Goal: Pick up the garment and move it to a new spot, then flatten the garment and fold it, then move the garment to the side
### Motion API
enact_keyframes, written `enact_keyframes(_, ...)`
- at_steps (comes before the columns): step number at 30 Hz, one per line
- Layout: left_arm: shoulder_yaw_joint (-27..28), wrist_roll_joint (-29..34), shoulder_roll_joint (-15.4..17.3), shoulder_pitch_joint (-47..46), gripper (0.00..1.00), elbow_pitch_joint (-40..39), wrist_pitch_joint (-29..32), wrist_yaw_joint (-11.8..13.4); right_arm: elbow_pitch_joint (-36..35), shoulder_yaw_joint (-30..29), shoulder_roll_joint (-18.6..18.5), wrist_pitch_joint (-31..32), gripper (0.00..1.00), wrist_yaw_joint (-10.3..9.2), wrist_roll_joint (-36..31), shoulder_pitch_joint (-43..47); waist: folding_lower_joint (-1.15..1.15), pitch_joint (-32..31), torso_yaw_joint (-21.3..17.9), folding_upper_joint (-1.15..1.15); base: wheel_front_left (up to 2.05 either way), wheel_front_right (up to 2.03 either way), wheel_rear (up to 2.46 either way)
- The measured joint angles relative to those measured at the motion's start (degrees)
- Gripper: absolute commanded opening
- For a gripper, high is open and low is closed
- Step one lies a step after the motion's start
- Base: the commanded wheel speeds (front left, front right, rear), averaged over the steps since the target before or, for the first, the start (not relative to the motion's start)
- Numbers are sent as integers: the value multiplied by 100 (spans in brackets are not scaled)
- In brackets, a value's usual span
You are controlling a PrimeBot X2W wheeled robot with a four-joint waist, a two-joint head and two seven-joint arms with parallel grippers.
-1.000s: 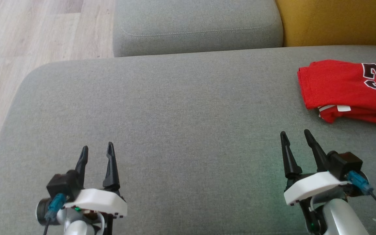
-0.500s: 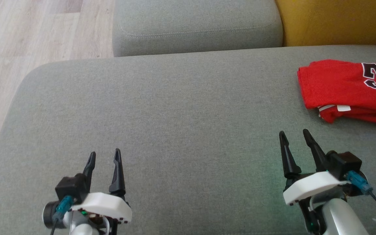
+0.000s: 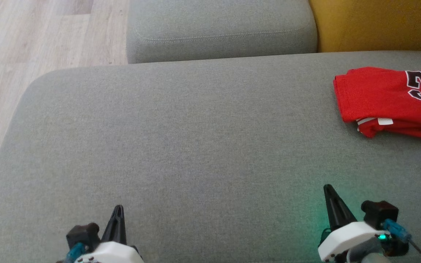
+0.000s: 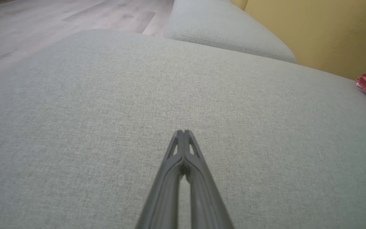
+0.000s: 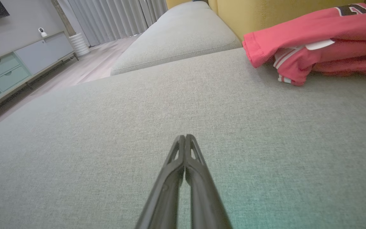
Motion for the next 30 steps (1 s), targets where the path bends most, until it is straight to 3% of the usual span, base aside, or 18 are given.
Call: enact_keyframes(30, 400, -1840, 0, -164, 0, -115, 501, -308, -253, -298, 5, 356, 0, 0, 1929, -36, 0, 46, 18, 0, 0, 0, 0)
